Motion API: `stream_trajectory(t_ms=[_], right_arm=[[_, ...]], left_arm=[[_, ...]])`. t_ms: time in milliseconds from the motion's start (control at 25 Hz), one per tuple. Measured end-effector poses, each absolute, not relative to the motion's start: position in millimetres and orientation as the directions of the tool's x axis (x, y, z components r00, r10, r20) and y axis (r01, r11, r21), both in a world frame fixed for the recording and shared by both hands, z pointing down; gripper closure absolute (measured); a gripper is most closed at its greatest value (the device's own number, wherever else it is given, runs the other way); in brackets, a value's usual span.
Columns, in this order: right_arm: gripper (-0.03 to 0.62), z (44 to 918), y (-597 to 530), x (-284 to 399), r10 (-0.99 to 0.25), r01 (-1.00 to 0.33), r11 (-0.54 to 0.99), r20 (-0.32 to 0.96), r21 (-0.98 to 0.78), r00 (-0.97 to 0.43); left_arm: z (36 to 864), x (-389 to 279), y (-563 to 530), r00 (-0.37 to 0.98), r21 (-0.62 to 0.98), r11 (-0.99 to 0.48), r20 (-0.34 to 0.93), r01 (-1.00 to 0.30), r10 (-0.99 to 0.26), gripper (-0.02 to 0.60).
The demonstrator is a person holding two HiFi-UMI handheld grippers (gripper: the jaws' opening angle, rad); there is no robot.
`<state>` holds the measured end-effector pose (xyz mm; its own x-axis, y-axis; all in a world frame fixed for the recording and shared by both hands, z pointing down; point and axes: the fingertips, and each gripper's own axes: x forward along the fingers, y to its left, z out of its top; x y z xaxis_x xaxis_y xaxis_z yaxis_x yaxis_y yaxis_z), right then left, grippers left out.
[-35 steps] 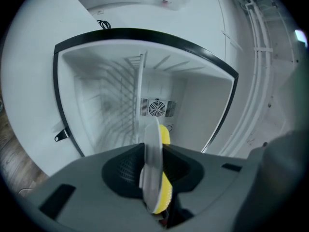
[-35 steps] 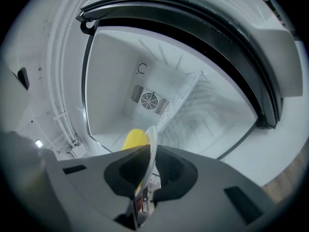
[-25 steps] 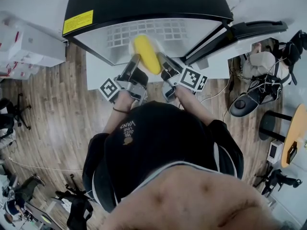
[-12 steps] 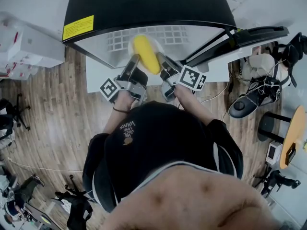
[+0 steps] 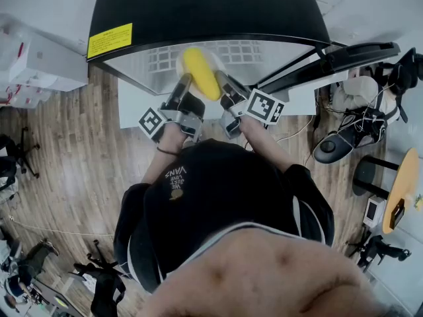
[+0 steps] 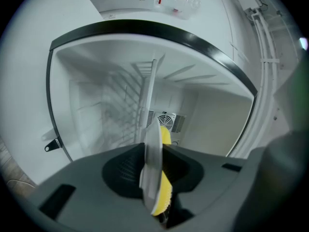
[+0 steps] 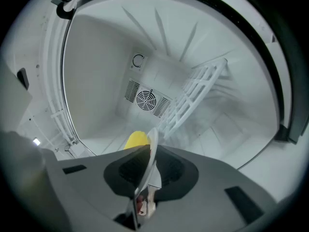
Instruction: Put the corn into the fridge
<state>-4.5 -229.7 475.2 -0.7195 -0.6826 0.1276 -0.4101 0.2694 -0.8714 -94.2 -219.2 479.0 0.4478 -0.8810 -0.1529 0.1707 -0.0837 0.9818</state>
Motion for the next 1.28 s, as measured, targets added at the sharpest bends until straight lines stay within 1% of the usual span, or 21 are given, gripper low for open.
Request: stream_trajectory(t_ms=[240, 600, 880, 1120, 1280], right_arm=[[0.557, 472.1, -234.2, -4.7, -0.689, -0.414, 0.286, 0.115, -0.864, -0.716], [0.545, 468.5, -239.6, -1.1, -0.708, -0.402, 0.298, 0.082, -0.866, -0.701], [0.517, 468.4, -237.6, 6.3, -0.72, -0.396, 0.293, 0.071, -0.87, -0.69], [0.487, 454.9, -233.7, 15.6, -0.728, -0.395, 0.342, 0.025, -0.853, -0.685], [0.459, 445.9, -227.7, 19.6, -0.726, -0.431, 0.402, 0.005, -0.808, -0.687]], left_arm=[[479.3, -94.9, -223.3, 0.421, 0.977, -0.067, -0.148, 0.201, -0.895, 0.497], [479.1, -95.3, -229.8, 0.382, 0.977, -0.042, -0.122, 0.211, -0.916, 0.497], [480.5, -95.3, -234.1, 0.339, 0.975, -0.023, -0.098, 0.219, -0.936, 0.497], [479.9, -95.8, -239.2, 0.308, 0.973, -0.016, -0.089, 0.23, -0.947, 0.497], [479.7, -95.5, -242.5, 0.279, 0.972, -0.017, -0.084, 0.235, -0.957, 0.497]])
